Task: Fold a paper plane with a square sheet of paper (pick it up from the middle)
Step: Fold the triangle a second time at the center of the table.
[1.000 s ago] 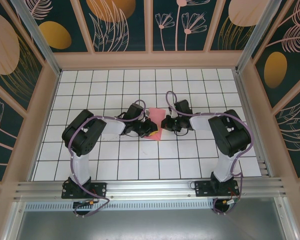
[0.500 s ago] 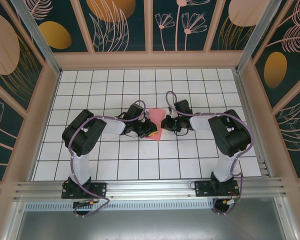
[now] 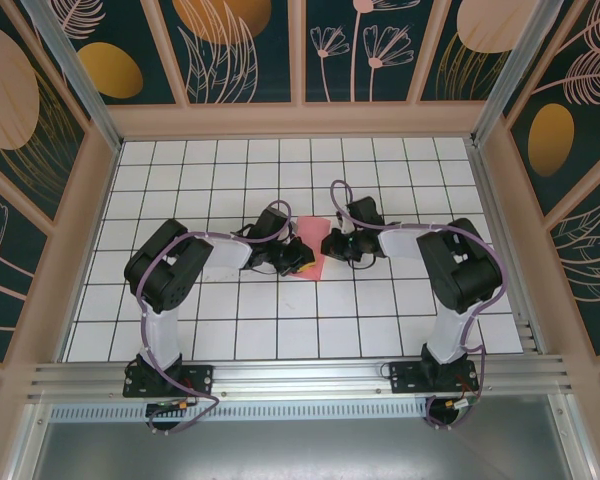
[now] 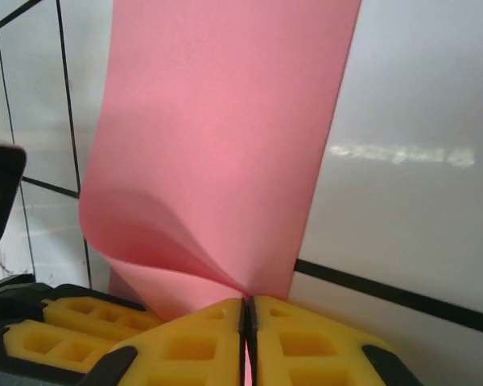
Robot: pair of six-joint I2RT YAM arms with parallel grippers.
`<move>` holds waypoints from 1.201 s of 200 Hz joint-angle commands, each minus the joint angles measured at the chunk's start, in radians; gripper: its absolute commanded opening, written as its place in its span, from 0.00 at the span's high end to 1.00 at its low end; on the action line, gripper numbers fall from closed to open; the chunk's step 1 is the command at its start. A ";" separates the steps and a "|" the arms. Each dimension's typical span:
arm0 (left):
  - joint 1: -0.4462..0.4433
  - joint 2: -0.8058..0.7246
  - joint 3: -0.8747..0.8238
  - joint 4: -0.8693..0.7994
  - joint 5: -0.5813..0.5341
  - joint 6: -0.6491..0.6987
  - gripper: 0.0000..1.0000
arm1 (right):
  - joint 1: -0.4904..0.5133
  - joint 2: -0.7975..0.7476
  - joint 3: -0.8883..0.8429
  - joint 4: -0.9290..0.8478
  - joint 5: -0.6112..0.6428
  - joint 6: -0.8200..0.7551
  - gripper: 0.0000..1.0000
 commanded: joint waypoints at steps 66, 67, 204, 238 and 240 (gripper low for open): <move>0.001 0.015 -0.031 -0.080 -0.107 -0.056 0.85 | 0.005 -0.086 -0.067 0.080 -0.021 0.003 0.85; 0.000 0.015 -0.031 -0.079 -0.107 -0.056 0.85 | 0.005 -0.086 -0.066 0.080 -0.022 0.003 0.86; 0.000 -0.032 -0.030 -0.012 -0.048 -0.038 0.83 | 0.011 0.059 0.037 0.019 -0.025 -0.044 0.89; 0.001 -0.071 -0.006 -0.001 -0.061 0.002 0.81 | 0.013 0.083 0.043 -0.011 -0.024 -0.064 0.89; 0.001 -0.072 -0.003 -0.002 -0.062 0.004 0.81 | 0.013 0.084 0.044 -0.012 -0.025 -0.065 0.89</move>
